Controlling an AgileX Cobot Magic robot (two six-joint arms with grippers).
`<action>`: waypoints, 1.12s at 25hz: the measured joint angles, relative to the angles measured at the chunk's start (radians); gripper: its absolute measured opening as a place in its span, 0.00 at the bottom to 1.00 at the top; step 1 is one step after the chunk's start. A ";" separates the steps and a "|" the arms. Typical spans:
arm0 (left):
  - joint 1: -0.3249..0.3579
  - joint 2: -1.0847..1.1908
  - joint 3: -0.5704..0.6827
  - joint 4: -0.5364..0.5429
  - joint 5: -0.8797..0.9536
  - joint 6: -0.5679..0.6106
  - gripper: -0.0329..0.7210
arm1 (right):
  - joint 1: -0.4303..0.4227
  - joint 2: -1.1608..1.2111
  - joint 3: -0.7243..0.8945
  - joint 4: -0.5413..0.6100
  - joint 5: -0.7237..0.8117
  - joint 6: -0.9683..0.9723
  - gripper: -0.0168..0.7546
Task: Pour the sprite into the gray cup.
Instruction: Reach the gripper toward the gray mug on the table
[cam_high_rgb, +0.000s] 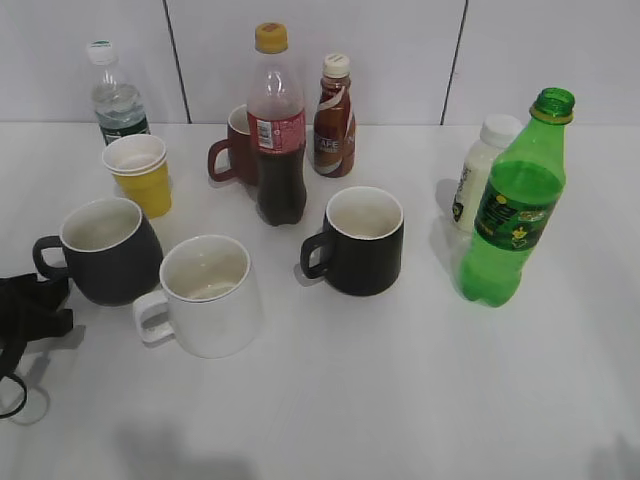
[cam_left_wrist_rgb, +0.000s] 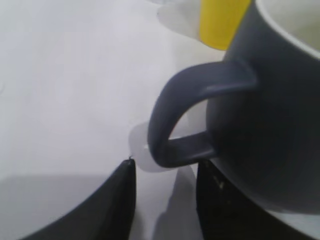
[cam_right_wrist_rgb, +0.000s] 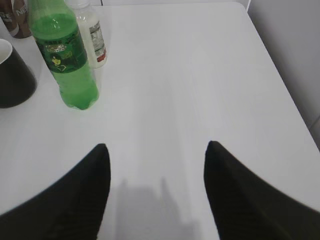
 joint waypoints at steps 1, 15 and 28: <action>0.000 -0.002 0.000 0.006 0.000 0.000 0.46 | 0.000 0.000 0.000 0.000 0.000 0.000 0.60; 0.000 -0.045 -0.007 -0.005 -0.006 0.000 0.45 | 0.000 0.000 0.000 -0.002 0.000 0.000 0.60; 0.001 0.009 -0.124 0.032 0.013 0.009 0.14 | 0.000 0.000 0.000 -0.002 0.000 0.000 0.60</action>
